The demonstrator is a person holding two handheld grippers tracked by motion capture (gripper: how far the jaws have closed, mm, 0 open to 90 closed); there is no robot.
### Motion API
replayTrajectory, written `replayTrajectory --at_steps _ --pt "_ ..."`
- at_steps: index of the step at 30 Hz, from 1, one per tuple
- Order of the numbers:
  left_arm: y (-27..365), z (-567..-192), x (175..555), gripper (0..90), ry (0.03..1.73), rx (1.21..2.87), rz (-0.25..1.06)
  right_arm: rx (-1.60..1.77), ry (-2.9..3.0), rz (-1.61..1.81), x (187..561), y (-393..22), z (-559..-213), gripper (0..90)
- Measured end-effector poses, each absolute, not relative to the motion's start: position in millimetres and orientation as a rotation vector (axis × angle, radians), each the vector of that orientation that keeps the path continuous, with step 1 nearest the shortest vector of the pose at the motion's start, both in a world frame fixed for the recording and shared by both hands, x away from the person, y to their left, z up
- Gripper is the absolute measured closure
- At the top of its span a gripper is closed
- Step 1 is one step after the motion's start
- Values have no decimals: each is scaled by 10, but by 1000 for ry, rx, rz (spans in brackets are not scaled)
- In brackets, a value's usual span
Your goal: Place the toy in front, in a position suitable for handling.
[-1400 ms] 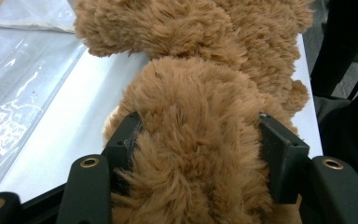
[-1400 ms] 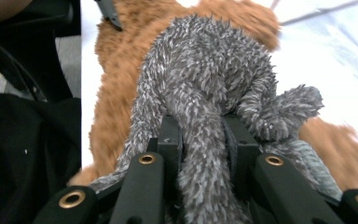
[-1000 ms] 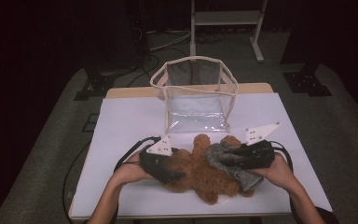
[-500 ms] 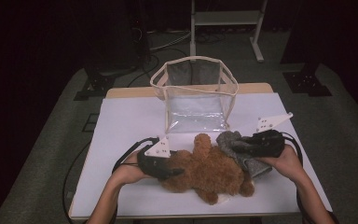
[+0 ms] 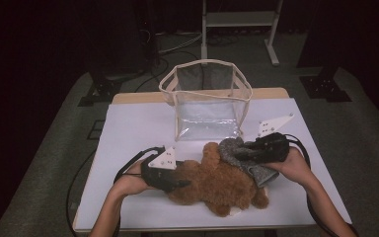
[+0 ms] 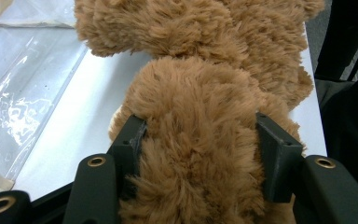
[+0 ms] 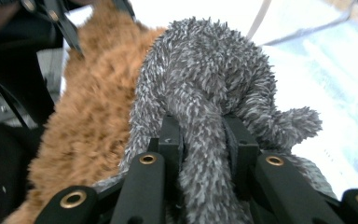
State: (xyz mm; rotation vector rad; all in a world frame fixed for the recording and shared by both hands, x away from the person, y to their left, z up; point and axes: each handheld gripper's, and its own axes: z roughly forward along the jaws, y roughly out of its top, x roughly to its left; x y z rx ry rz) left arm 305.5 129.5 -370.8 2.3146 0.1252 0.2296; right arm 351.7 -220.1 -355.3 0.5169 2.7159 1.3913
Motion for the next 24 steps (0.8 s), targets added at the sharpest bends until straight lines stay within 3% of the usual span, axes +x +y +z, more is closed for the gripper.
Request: replayTrajectory --at_steps 10,16,20,24 --pt "1222 -3703 3031 440 95 2326 254 689 2705 1384 3577 -2550 -3712 719" --pt "1205 -3699 2992 440 48 2338 270 607 2698 1383 3665 -2355 -3517 718" --pt "1225 -3715 2976 439 42 2325 262 573 2753 1327 3722 -2180 -3601 719" --pt "1222 -3711 2972 439 37 2329 264 682 2741 1314 3761 -2369 -3728 720"
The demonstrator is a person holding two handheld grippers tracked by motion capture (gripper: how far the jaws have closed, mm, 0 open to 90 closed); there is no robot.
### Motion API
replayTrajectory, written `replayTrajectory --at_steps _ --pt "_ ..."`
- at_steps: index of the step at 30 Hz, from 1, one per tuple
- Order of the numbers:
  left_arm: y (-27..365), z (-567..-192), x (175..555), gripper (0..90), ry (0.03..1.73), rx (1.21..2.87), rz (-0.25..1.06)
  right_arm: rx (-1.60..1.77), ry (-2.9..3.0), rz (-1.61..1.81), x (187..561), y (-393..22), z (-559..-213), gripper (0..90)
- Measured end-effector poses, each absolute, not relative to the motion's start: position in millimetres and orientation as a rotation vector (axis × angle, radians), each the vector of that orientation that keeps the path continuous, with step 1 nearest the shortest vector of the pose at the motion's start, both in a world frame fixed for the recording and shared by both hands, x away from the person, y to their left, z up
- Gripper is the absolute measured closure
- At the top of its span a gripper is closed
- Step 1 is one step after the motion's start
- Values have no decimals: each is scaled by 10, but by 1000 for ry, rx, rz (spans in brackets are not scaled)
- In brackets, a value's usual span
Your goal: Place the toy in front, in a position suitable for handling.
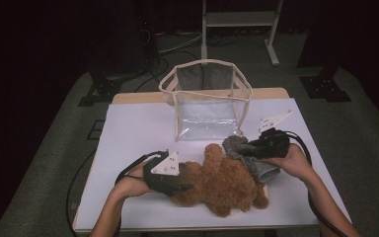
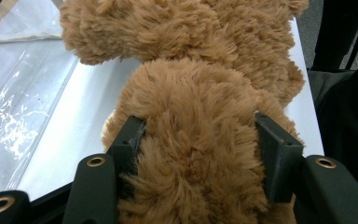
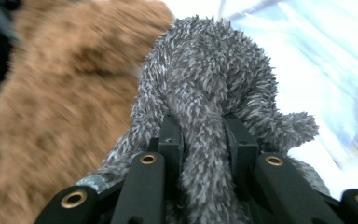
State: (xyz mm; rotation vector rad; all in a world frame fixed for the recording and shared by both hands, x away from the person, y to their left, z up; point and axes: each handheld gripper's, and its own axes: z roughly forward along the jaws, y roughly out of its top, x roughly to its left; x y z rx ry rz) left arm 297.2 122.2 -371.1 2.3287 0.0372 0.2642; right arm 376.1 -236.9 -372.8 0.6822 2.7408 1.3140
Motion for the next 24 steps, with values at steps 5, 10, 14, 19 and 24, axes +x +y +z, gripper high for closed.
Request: replayTrajectory --at_steps 5,10,14,19,24 --pt "1200 -3708 2963 439 30 2335 269 741 2692 1308 3729 -2623 -3626 719" --pt "1186 -3711 2968 438 25 2338 271 639 2700 1348 3686 -2468 -3506 719" --pt "1197 -3717 2960 438 27 2331 265 616 2749 1301 3739 -2293 -3592 719" --pt "1204 -3721 2966 437 27 2327 262 694 2773 1266 3810 -2373 -3728 720" --pt "1176 -3732 2983 427 51 2322 260 686 2728 1381 3665 -2509 -3625 719"
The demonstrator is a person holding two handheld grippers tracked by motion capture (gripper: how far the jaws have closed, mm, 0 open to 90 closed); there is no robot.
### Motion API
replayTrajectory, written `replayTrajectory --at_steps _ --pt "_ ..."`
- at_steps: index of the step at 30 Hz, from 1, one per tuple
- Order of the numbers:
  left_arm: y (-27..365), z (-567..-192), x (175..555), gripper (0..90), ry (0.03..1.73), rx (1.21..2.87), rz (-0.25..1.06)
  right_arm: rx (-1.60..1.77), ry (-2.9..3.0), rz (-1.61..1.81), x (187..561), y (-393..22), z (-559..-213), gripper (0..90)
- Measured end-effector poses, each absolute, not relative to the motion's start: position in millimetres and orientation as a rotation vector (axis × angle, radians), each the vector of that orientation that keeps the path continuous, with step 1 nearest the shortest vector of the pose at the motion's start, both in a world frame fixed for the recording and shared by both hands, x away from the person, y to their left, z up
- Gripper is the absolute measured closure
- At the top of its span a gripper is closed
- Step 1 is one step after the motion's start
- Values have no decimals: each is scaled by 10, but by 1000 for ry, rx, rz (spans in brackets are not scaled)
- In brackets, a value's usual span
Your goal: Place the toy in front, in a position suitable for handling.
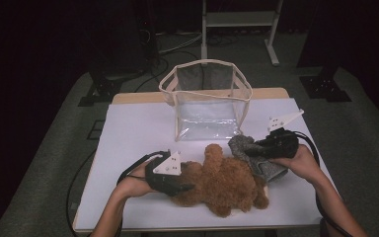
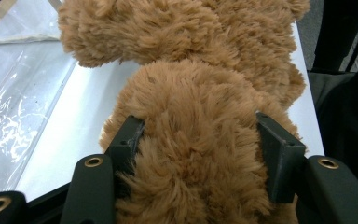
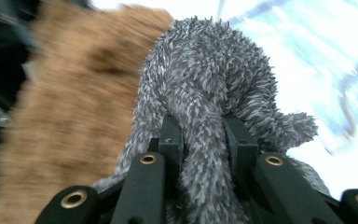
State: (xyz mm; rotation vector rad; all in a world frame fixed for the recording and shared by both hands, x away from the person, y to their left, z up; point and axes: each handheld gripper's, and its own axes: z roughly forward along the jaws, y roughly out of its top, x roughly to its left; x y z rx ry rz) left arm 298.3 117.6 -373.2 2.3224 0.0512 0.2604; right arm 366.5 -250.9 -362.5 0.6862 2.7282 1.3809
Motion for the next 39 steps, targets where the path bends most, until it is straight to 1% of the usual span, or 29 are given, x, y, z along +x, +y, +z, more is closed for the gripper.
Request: replayTrajectory --at_steps 4,8,12,16,21,24,27,33,39 --pt "1149 -3737 2992 424 72 2321 267 547 2741 1460 3478 -2339 -3512 719" --pt "1164 -3734 3000 422 88 2320 262 471 2780 1408 3325 -2192 -3559 719" --pt "1165 -3735 3018 421 111 2314 259 544 2774 1441 3294 -2341 -3674 721" --pt "1128 -3753 3039 423 122 2310 252 581 2763 1430 3238 -2467 -3701 720" --pt "1074 -3752 3036 422 126 2321 262 498 2752 1420 3172 -2319 -3591 719" --pt "1095 -3757 3041 421 130 2315 260 457 2759 1397 3130 -2216 -3592 719" --pt "1109 -3753 3045 421 129 2314 261 467 2759 1413 3134 -2247 -3617 720" --pt "1099 -3754 3039 420 129 2314 261 576 2739 1437 3084 -2521 -3757 720" --pt "1068 -3760 3030 420 131 2315 267 542 2736 1411 3104 -2421 -3667 721"
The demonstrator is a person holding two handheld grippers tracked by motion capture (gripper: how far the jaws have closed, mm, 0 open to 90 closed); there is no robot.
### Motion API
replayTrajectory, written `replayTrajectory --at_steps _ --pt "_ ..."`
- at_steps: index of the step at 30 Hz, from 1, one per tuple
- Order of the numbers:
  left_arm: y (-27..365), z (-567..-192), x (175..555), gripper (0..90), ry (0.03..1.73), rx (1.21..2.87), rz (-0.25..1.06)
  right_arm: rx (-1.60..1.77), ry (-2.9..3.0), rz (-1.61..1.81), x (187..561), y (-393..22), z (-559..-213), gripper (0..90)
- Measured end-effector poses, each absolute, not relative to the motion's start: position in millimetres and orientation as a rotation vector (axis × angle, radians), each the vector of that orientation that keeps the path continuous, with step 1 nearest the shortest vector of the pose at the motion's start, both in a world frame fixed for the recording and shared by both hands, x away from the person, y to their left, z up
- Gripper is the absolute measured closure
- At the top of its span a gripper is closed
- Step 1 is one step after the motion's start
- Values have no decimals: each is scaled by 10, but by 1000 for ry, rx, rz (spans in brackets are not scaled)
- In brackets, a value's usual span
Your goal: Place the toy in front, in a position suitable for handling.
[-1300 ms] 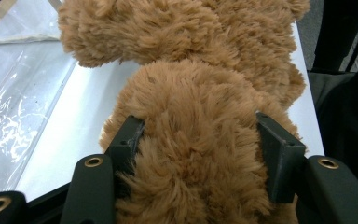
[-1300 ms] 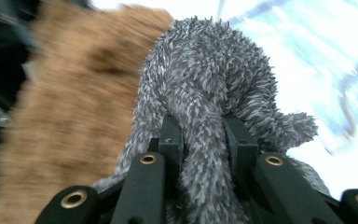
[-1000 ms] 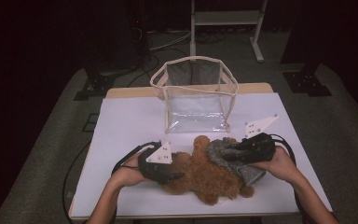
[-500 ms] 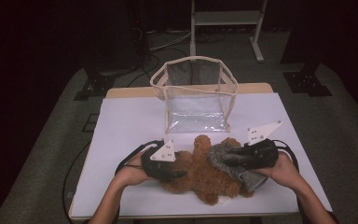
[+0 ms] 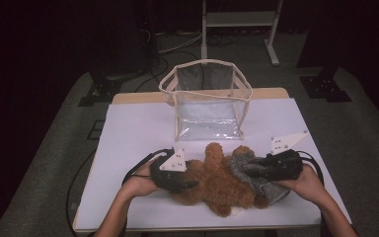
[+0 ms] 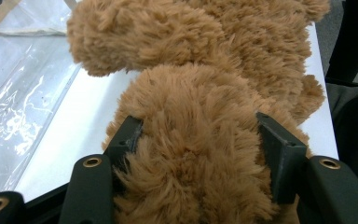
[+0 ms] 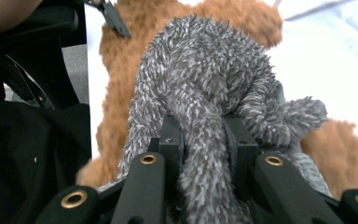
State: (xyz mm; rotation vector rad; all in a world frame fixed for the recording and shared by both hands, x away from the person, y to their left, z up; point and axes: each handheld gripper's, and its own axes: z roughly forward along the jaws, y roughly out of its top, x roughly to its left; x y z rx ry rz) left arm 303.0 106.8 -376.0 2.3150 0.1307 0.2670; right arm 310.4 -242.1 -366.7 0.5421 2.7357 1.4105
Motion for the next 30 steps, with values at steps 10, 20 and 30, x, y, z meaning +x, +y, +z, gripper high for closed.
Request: replayTrajectory --at_steps 10,20,30 --pt "1053 -3768 3008 421 106 2316 277 422 2815 1358 3405 -1884 -3554 720" --pt "1057 -3726 3008 388 105 2331 254 473 2821 1329 3404 -1928 -3590 726" --pt "917 -3584 3036 246 183 2283 182 444 2767 1439 3062 -2031 -3682 732"
